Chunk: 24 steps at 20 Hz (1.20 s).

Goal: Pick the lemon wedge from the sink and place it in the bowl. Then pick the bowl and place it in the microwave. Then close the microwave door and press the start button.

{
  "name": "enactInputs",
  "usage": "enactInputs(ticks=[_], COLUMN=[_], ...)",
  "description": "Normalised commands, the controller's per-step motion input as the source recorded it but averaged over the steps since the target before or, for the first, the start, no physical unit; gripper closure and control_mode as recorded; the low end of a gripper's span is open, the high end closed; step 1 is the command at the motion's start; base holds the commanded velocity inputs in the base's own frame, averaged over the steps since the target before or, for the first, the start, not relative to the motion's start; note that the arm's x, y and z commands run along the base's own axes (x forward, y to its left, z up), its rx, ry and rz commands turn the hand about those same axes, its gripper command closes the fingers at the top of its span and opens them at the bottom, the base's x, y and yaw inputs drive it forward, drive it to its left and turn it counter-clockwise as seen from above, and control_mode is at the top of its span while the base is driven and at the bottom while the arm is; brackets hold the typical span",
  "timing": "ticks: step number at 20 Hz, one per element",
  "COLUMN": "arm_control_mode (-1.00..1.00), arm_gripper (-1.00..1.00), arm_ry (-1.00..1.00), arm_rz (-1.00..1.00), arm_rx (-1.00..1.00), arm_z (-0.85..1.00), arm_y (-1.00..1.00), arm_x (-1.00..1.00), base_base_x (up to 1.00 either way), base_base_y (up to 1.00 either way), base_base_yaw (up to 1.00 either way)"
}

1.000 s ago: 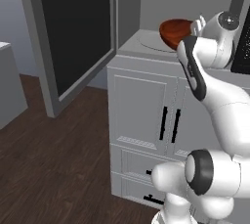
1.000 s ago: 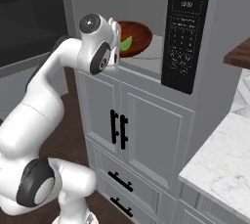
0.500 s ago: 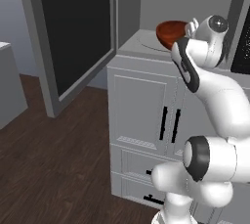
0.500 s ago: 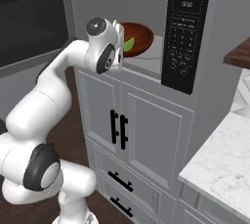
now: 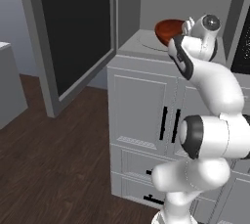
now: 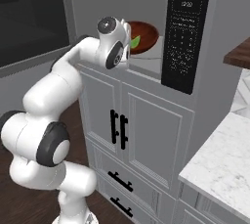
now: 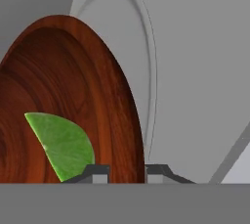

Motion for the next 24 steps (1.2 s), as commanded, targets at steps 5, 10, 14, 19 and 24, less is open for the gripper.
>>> enactInputs(ticks=[5,10,14,19,24], arm_control_mode=[-1.0,-1.0,-1.0,-1.0,-1.0], arm_gripper=[1.0,1.0,-1.0,-1.0,-1.0], arm_ry=[0.03,0.02,-0.05,-0.18,-0.21], arm_rz=[0.0,0.0,0.0,0.0,0.0], arm_rx=[0.0,0.0,0.0,0.0,0.0], arm_z=[-0.27,-0.28,-0.01,0.0,0.08], arm_y=[-0.03,0.0,0.0,0.01,0.14], arm_x=[0.4,0.27,0.06,-0.05,-0.35], base_base_x=[0.0,0.0,0.0,0.0,0.0], base_base_y=[0.0,0.0,0.0,0.0,0.0], base_base_yaw=[0.0,0.0,0.0,0.0,0.0])
